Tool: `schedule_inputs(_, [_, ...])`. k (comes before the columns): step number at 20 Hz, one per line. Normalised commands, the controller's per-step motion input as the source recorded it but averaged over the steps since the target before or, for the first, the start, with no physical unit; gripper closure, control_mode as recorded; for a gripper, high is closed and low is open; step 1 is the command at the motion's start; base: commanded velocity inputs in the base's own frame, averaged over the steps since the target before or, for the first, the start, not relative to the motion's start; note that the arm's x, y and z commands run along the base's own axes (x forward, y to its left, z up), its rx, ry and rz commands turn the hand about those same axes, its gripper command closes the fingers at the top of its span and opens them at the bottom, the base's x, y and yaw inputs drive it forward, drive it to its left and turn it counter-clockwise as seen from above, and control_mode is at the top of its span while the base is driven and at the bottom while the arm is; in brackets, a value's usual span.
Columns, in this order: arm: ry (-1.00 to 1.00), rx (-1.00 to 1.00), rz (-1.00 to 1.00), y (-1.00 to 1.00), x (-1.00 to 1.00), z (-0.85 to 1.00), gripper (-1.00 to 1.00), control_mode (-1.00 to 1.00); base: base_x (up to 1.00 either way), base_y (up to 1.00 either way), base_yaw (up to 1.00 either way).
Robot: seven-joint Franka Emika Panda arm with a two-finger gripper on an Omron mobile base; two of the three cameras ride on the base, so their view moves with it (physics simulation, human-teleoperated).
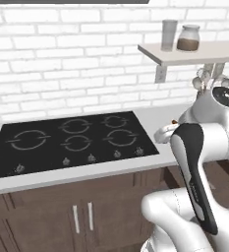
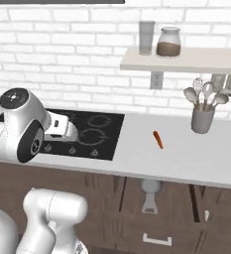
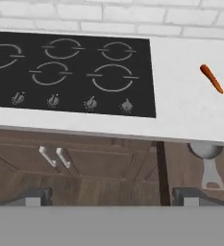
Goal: Pick the measuring cup from the drawer and place it on the counter.
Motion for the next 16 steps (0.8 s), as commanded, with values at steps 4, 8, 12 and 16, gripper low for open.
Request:
schedule_inputs(4, [0.0,0.0,0.0,0.0,0.0,0.0,-1.0,1.0,0.0,0.53,-0.3])
schedule_inputs(8, [0.0,0.0,0.0,0.0,0.0,0.0,-1.0,1.0,0.0,0.08,-0.55])
schedule_inputs(12, [0.0,0.0,0.0,0.0,0.0,0.0,-1.0,1.0,0.11,0.47,-0.63])
schedule_inputs(16, [0.0,0.0,0.0,0.0,0.0,0.0,-1.0,1.0,0.22,0.53,-0.61])
